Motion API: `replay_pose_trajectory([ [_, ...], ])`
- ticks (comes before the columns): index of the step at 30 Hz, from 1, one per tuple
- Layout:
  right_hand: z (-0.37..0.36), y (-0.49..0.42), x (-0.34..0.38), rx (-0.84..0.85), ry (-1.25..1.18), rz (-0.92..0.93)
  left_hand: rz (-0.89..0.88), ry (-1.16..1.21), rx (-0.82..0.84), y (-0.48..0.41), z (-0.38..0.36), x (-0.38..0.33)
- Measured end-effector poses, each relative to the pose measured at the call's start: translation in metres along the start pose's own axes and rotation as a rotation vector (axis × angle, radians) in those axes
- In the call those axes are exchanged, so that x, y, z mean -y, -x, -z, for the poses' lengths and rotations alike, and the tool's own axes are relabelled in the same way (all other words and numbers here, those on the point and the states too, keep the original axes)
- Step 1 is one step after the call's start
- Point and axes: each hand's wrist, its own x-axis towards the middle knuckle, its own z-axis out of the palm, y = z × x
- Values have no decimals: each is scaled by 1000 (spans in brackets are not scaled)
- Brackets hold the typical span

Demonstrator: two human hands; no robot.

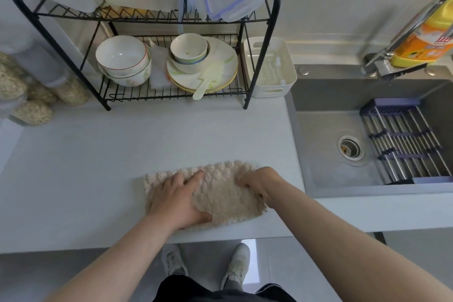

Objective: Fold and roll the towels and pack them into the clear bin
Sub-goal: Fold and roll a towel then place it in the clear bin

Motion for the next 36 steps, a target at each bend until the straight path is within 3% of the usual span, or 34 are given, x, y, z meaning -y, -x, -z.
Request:
replay_pose_trajectory([
  [4, 14, -1, -5, 7, -97, 42, -40, -10, -7, -20, 5, -20],
  [9, 61, -9, -4, -277, -179, 220, -165, 9, 16, -63, 17, -70],
  [12, 72, 4, 6, -306, -102, 368, -236, 57, -178, -62, 28, -55],
  [15, 67, 16, 17, -275, -17, 487, -224, 61, -478, -53, 23, 19],
  [16, 61, 19, 21, -264, 36, 520, -158, 11, -484, -50, 19, 51],
  [19, 32, 26, 33, -239, 223, 604, 46, -44, -302, -38, 3, 120],
  [25, -47, 21, 55, -37, 371, 623, 62, -102, -313, -38, -11, 135],
  [28, -69, 18, 50, 51, 614, 617, 71, -81, -346, -36, -12, 138],
  [30, -64, 19, 46, 94, 518, 636, 66, -77, -355, -36, -12, 139],
  [31, -57, 20, 43, 67, 395, 642, 60, -74, -357, -37, -13, 139],
  [33, -40, 17, 34, -158, 221, 588, 56, -69, -364, -38, -14, 141],
  [35, -26, 13, 26, -391, 295, 419, 61, -63, -369, -36, -14, 141],
  [36, -24, 11, 23, -385, 355, 321, 60, -64, -369, -36, -14, 141],
])
